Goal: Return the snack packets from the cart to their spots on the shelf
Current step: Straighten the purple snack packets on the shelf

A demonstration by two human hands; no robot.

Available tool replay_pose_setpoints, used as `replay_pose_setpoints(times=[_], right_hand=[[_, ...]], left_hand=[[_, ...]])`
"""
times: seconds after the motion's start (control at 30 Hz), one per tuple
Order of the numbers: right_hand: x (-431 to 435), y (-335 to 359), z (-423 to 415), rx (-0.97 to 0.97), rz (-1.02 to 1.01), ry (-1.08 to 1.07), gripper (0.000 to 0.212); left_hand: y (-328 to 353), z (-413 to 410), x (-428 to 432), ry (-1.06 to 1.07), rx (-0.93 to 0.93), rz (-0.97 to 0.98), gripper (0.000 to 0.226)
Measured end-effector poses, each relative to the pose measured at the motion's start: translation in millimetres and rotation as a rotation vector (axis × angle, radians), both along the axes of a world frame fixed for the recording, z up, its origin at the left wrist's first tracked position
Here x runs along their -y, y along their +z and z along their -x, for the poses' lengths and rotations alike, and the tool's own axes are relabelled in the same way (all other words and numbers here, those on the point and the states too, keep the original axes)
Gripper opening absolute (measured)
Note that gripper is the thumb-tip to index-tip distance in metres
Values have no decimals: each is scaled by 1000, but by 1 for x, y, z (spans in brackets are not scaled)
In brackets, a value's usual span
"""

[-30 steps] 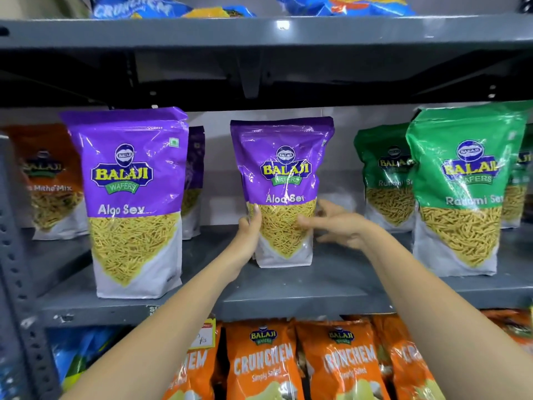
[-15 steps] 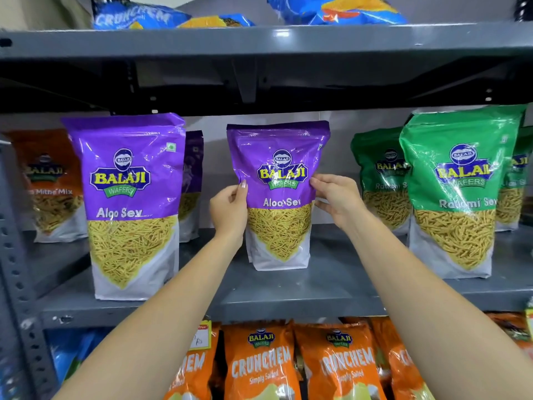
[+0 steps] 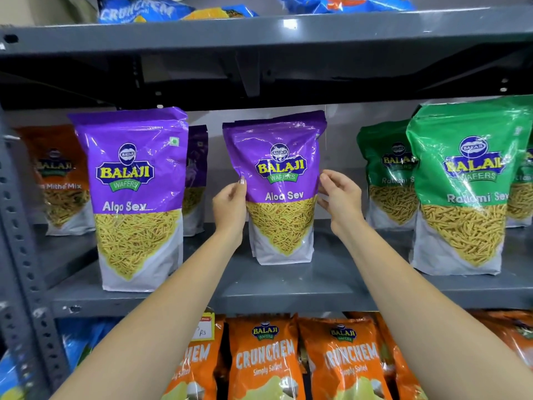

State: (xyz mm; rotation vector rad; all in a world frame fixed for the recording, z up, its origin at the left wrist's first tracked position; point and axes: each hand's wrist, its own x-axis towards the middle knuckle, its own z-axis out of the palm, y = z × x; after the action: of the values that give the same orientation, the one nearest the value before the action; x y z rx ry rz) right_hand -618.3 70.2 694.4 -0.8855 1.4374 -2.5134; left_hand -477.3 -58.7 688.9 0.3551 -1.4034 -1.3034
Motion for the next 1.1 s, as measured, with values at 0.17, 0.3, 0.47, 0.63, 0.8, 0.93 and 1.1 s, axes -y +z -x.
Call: replay_pose_setpoints(times=[0.17,0.3,0.47,0.63,0.8,0.93,1.1], right_hand=[[-16,-37,14,-138,-449,283,110],[-15,-54,8,-386,-706,406,88],[-26,-55,5,-382,-685,399,80],[-40,-59,-4,-377,-665,396,97],[-53,-59,-15,-369,-643,413,94],[-56,-62,-20,-371,-618,419,82],[-56,-64,-16,-375,-618,438,72]], left_hand=[[-30,-15,5,-302,413,49,76],[-48,-18,8,-436,642,177,60],[-45,-27,-2,-429,605,266,47],[-46,-39,-10,-439,649,260,40],[-52,-47,-20,-412,624,251,39],[-52,-51,-26,-404,608,267,42],[-54,-51,-26,-389,608,279,51]])
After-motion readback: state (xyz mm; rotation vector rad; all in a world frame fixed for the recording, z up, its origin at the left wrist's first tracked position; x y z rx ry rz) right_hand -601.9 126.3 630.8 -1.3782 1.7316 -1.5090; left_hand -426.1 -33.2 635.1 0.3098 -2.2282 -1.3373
